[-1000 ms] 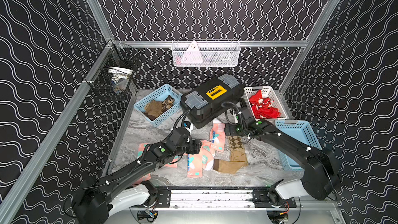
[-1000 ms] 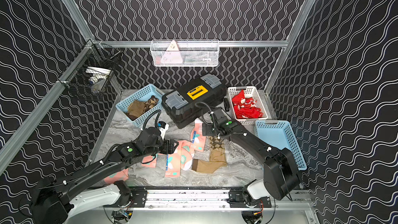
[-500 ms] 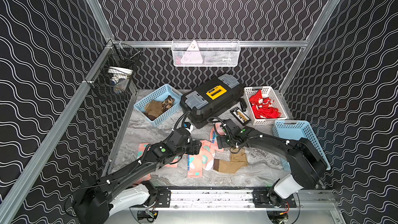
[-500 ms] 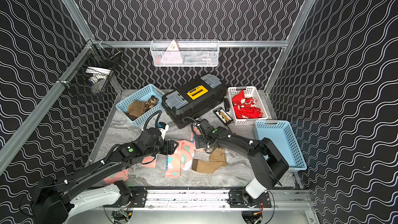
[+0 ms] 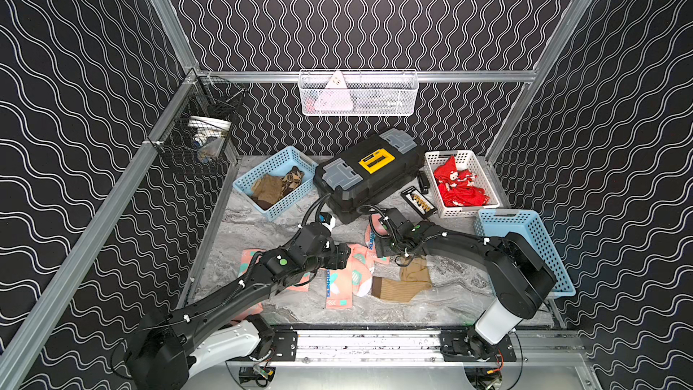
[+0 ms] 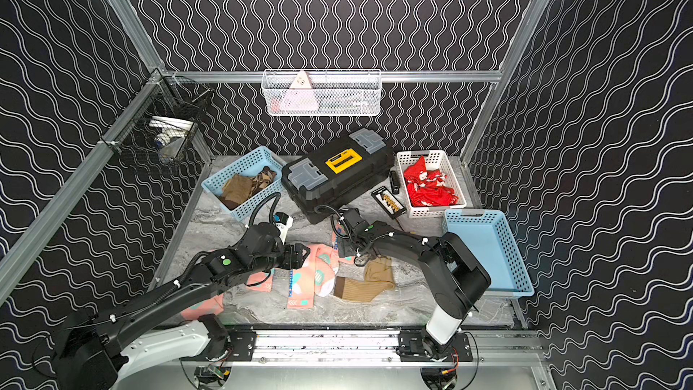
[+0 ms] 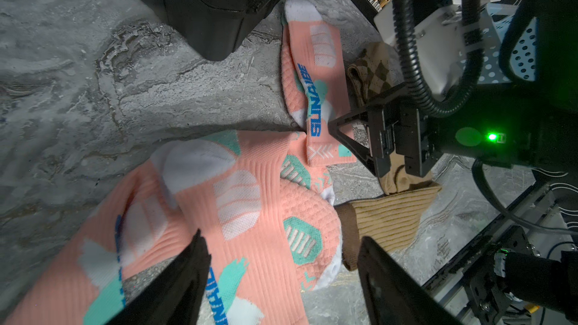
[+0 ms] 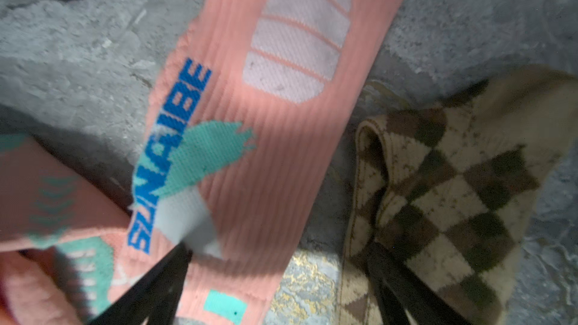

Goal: Sort the socks into the basket by color
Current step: Pick up the sock at the center of the board.

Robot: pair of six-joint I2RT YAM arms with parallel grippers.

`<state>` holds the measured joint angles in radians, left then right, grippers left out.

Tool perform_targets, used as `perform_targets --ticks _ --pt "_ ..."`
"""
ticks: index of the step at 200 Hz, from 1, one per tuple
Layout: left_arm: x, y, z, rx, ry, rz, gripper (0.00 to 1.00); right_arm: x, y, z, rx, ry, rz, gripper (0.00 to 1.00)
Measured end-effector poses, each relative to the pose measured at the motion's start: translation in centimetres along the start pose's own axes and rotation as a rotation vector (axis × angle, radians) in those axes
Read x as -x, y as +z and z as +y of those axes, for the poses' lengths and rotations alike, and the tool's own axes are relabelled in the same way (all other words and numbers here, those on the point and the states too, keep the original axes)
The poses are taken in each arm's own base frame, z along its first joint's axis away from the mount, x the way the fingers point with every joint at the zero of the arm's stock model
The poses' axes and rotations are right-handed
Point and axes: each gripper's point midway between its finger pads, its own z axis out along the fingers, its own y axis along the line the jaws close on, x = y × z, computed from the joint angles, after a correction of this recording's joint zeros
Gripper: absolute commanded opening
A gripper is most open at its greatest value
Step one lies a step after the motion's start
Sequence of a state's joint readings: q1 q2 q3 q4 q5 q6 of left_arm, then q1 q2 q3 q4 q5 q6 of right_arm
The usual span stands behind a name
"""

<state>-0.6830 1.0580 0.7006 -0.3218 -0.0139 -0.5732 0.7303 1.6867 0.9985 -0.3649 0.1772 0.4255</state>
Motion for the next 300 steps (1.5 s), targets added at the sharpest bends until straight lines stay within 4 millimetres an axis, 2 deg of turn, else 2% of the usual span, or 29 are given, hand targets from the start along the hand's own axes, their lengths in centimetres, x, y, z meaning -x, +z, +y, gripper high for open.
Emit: perform_targets --ticks 49,90,105,119,148,190,225,300 --pt "0.5 -0.8 -0.2 0.001 0.000 -0.012 0.79 2.5 -2.0 1.2 0.043 0.011 -0.089 0.90" --pt "0.4 -0.7 0.0 0.009 0.000 -0.006 0.79 1.7 0.8 1.7 0.042 0.000 -0.050 0.87" --pt "0.3 -0.6 0.0 0.010 0.000 -0.004 0.79 1.1 2.1 1.8 0.038 -0.008 -0.038 0.78" --pt "0.2 -0.5 0.1 0.012 0.000 0.000 0.79 0.7 3.0 1.8 0.031 -0.013 -0.031 0.62" --pt "0.2 -0.5 0.1 0.014 0.000 0.002 0.79 1.0 2.8 1.8 0.042 -0.006 -0.056 0.32" --pt "0.1 -0.3 0.1 0.018 0.000 0.009 0.78 2.2 0.0 1.8 0.067 0.014 -0.117 0.00" --pt "0.1 -0.2 0.1 0.016 0.000 0.007 0.78 3.4 -2.9 1.9 0.097 0.023 -0.170 0.00" --pt "0.0 -0.4 0.2 0.016 0.000 0.006 0.78 4.6 -9.9 1.8 0.181 0.037 -0.242 0.00"
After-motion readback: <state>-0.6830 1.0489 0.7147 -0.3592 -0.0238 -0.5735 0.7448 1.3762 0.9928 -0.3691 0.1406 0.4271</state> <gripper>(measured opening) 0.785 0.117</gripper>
